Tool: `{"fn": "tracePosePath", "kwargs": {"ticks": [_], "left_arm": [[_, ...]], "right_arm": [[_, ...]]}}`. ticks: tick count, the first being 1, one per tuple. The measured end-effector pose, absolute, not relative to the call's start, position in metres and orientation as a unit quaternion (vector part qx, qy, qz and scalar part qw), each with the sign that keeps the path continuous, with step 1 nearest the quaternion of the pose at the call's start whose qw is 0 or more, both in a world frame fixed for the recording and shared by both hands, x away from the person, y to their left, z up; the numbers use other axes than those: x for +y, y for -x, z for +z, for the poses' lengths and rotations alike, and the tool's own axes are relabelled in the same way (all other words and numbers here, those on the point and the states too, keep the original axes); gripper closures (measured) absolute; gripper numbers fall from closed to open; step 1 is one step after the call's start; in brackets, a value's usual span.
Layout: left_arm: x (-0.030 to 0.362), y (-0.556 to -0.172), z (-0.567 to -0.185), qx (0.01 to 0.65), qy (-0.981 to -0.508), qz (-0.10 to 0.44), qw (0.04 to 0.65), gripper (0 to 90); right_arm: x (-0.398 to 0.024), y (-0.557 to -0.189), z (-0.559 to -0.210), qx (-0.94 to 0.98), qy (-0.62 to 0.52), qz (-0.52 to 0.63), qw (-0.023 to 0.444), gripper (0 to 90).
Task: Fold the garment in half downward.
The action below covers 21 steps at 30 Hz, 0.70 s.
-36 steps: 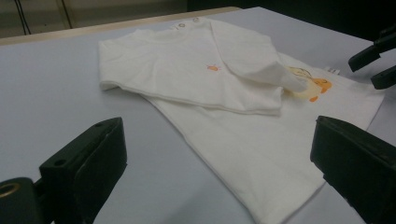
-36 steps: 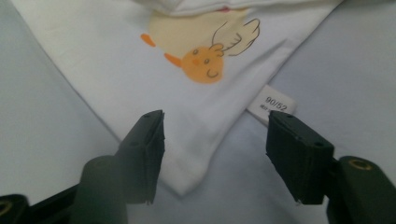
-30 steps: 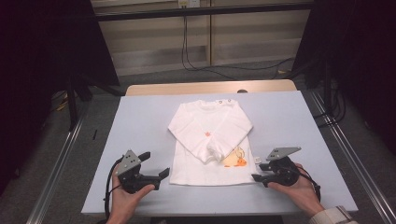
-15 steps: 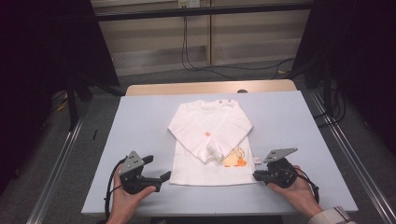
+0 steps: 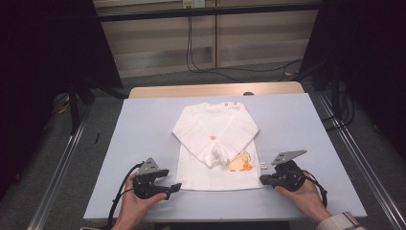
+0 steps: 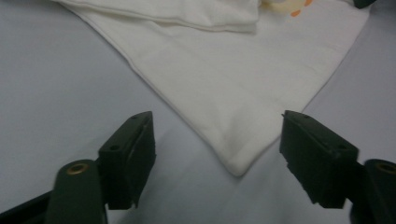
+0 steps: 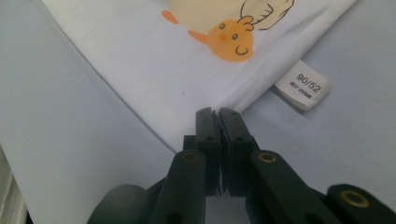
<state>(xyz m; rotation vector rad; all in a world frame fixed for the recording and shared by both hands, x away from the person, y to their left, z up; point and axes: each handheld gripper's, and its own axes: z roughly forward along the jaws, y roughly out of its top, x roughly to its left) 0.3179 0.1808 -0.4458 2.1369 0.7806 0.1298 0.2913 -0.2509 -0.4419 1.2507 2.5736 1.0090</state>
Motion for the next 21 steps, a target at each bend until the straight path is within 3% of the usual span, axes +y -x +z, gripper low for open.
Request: {"fn": "tracePosePath", "kwargs": {"ticks": [4, 17, 19, 21], "left_arm": [[0.177, -0.317, -0.448, 0.299, -0.863, 0.054, 0.403, 42.5], [0.168, -0.316, -0.447, 0.275, -0.881, 0.079, 0.376, 59.3], [0.167, -0.316, -0.447, 0.274, -0.882, 0.068, 0.378, 68.1], [0.167, -0.316, -0.447, 0.278, -0.880, 0.065, 0.379, 70.7]], "right_arm": [[-0.251, -0.291, -0.442, 0.846, -0.414, 0.333, 0.052, 87.2], [-0.252, -0.294, -0.442, 0.844, -0.414, 0.336, 0.052, 87.3], [-0.252, -0.294, -0.442, 0.844, -0.416, 0.336, 0.050, 87.3], [-0.252, -0.294, -0.442, 0.844, -0.415, 0.336, 0.050, 87.4]]}}
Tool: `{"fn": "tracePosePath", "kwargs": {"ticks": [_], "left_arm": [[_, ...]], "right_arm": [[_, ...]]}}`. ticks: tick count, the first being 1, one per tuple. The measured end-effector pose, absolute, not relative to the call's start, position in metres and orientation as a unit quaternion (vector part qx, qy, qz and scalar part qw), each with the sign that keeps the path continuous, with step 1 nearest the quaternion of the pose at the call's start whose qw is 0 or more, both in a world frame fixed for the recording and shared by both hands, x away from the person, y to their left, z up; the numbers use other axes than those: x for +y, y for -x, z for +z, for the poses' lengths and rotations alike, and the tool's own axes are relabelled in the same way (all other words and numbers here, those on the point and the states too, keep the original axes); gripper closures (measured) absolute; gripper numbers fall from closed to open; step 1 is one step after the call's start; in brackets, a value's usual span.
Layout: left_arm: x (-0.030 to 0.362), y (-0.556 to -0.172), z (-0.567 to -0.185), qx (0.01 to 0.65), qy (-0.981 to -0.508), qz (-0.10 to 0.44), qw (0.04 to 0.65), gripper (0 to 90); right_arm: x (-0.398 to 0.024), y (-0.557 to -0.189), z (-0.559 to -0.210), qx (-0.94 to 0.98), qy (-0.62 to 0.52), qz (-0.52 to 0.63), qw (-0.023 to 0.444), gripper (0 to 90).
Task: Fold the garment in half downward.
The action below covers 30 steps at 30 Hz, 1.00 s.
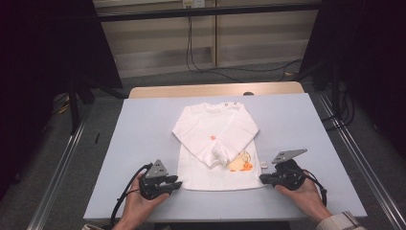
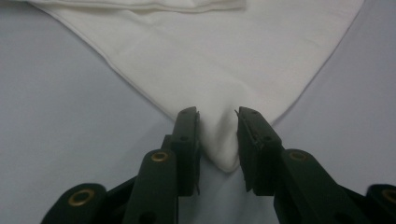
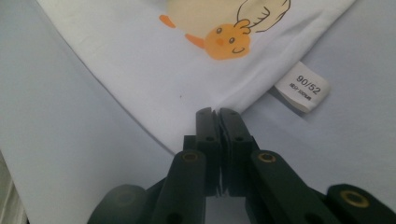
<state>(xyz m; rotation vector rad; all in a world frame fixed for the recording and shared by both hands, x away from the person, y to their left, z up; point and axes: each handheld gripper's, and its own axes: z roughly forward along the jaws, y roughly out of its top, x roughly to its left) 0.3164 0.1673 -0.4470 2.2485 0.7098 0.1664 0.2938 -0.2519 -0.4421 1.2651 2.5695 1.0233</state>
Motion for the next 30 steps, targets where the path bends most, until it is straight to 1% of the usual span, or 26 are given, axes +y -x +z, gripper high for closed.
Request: {"fn": "tracePosePath", "kwargs": {"ticks": [1, 3, 5, 7, 16, 30], "left_arm": [[0.168, -0.317, -0.447, 0.278, -0.880, 0.063, 0.379, 74.3], [0.168, -0.318, -0.447, 0.279, -0.880, 0.055, 0.381, 77.5], [0.167, -0.318, -0.447, 0.280, -0.879, 0.049, 0.384, 82.5], [0.168, -0.319, -0.447, 0.281, -0.879, 0.044, 0.383, 84.5], [0.174, -0.318, -0.443, 0.278, -0.875, 0.032, 0.396, 85.6], [0.178, -0.312, -0.438, 0.278, -0.871, 0.016, 0.406, 85.9]], "right_arm": [[-0.252, -0.294, -0.442, 0.845, -0.413, 0.336, 0.051, 87.4], [-0.252, -0.294, -0.442, 0.845, -0.413, 0.336, 0.051, 87.3], [-0.252, -0.294, -0.442, 0.844, -0.414, 0.338, 0.050, 87.3], [-0.253, -0.295, -0.442, 0.842, -0.416, 0.341, 0.047, 87.4], [-0.259, -0.294, -0.439, 0.833, -0.416, 0.362, 0.040, 87.4], [-0.262, -0.288, -0.431, 0.833, -0.405, 0.374, 0.048, 87.4]]}}
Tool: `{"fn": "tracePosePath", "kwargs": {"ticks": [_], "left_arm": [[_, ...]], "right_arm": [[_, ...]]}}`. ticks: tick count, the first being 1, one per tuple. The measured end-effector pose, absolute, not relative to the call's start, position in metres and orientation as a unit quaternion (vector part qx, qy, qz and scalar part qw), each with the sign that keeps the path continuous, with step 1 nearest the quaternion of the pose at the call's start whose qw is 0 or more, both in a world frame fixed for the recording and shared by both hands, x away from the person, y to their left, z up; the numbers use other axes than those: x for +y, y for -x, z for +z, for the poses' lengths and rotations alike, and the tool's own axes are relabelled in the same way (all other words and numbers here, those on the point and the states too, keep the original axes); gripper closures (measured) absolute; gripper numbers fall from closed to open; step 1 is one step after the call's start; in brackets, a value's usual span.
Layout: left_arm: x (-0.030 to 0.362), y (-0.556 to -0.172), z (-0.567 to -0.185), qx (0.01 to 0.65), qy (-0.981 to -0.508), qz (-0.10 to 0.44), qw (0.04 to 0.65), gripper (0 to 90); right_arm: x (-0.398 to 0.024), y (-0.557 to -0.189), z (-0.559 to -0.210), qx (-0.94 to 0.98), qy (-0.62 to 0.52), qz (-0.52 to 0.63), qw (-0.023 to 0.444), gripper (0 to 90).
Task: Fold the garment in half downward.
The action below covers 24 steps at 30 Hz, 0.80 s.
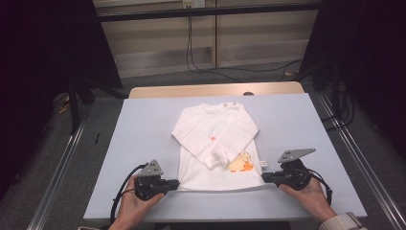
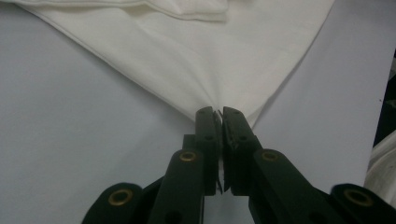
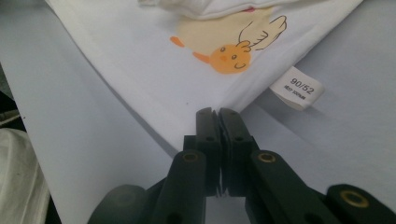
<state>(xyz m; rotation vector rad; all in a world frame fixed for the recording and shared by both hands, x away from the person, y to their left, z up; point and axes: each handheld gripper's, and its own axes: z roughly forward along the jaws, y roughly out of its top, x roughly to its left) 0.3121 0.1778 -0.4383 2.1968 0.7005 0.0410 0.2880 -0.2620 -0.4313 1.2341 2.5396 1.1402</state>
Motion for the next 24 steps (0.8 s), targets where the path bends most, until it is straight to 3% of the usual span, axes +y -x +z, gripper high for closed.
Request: {"fn": "tracePosePath", "kwargs": {"ticks": [24], "left_arm": [[0.179, -0.299, -0.435, 0.267, -0.875, 0.016, 0.403, 86.3]], "right_arm": [[-0.265, -0.269, -0.429, 0.832, -0.398, 0.384, 0.049, 87.6]]}}
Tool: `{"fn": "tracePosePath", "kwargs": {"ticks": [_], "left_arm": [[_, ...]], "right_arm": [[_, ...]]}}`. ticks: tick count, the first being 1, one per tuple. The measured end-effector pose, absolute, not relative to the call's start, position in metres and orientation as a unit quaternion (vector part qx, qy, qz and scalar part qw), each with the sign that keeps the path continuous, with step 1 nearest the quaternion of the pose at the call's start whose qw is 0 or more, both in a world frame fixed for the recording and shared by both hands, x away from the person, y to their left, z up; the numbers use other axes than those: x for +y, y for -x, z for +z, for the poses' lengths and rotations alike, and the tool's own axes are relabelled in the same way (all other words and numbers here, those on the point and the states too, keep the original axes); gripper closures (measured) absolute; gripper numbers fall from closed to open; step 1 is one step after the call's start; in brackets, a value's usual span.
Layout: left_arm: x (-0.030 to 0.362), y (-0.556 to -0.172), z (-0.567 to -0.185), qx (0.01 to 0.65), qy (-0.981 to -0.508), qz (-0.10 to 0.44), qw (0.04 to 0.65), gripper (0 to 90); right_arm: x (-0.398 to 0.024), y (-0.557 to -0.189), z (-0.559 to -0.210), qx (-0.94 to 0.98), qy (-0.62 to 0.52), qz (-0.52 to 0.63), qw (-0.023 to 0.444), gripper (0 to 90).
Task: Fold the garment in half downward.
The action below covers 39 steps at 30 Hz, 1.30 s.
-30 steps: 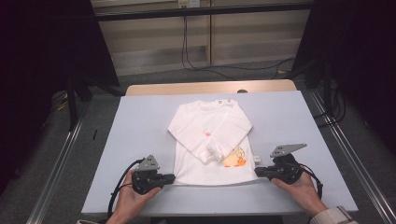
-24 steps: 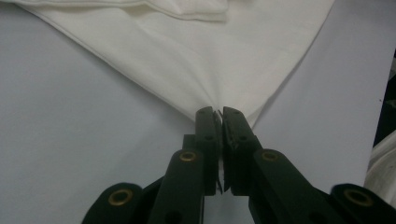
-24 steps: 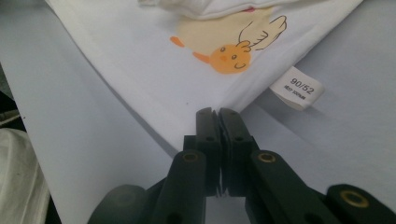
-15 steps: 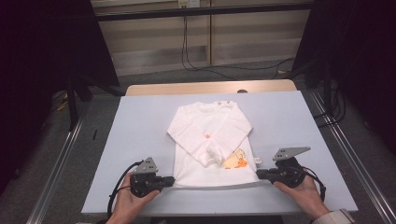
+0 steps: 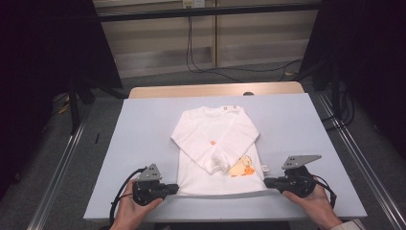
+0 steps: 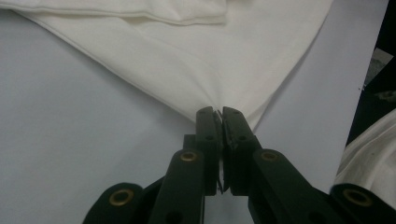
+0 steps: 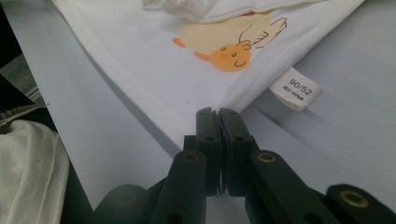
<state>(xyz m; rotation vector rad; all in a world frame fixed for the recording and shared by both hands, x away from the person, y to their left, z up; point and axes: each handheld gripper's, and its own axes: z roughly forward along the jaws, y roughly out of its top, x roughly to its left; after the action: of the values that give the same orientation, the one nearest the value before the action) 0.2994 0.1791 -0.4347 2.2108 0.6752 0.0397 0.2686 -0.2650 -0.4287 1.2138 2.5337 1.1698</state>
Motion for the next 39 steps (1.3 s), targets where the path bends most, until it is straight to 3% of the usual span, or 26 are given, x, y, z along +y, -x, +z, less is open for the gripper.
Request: {"fn": "tracePosePath", "kwargs": {"ticks": [39], "left_arm": [[0.185, -0.274, -0.432, 0.268, -0.874, 0.001, 0.406, 86.2]], "right_arm": [[-0.264, -0.240, -0.430, 0.836, -0.387, 0.389, 0.029, 87.6]]}}
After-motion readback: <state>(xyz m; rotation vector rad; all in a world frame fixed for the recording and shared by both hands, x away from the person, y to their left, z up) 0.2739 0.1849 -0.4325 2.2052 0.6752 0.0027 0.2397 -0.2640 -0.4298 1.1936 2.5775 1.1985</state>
